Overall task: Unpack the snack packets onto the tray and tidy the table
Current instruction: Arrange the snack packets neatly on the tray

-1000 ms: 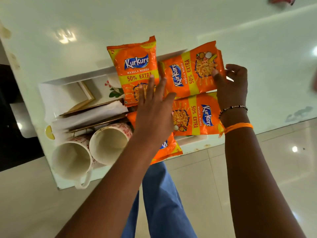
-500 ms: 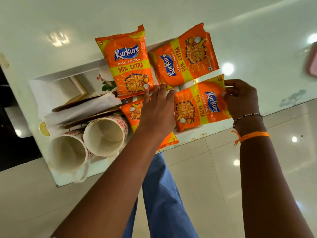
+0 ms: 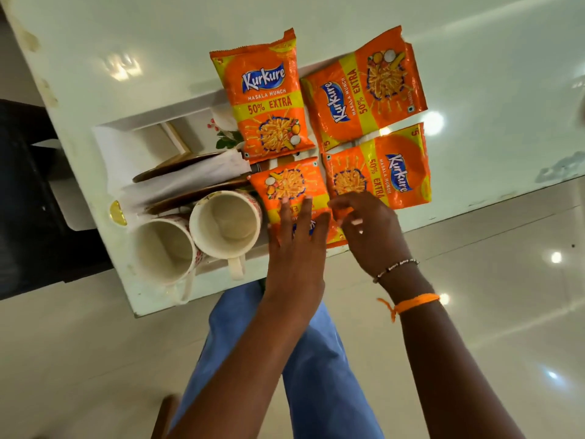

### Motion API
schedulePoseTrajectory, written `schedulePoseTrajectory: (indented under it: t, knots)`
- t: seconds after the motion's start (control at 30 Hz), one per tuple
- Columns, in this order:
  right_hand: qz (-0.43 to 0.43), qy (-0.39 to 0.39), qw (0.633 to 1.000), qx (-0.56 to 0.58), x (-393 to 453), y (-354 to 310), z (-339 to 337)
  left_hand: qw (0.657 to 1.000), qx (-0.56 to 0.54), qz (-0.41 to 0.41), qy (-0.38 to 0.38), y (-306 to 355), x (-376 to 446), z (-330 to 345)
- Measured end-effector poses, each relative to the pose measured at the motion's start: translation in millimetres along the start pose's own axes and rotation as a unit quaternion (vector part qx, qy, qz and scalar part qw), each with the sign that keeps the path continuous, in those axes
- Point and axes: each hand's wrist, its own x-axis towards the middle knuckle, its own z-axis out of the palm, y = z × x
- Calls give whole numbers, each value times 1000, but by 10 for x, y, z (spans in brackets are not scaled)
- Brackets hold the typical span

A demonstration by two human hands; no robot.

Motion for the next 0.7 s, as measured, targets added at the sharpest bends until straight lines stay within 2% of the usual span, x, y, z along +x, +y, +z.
schedulePoseTrajectory:
  t: [0.27, 0.4, 0.47, 0.57, 0.63, 0.7]
  knots:
    - [35, 14, 999, 19, -115, 60, 160, 996, -67, 52, 17, -162, -7, -40]
    - [58, 105, 993, 18, -114, 78, 138, 977, -175, 52, 112, -234, -285, -46]
    - [105, 172, 979, 27, -123, 108, 139, 963, -220, 22, 154, -303, -510, 28]
    - [182, 244, 952, 39, -159, 153, 178, 942, -304, -40, 139, -452, -848, 241]
    - [244, 259, 932, 68, -172, 158, 219, 902, -391, -128, 133, -599, -1014, 386]
    - [316, 252, 901, 159, -159, 163, 227, 831, -485, -248, 108, -771, -1092, 460]
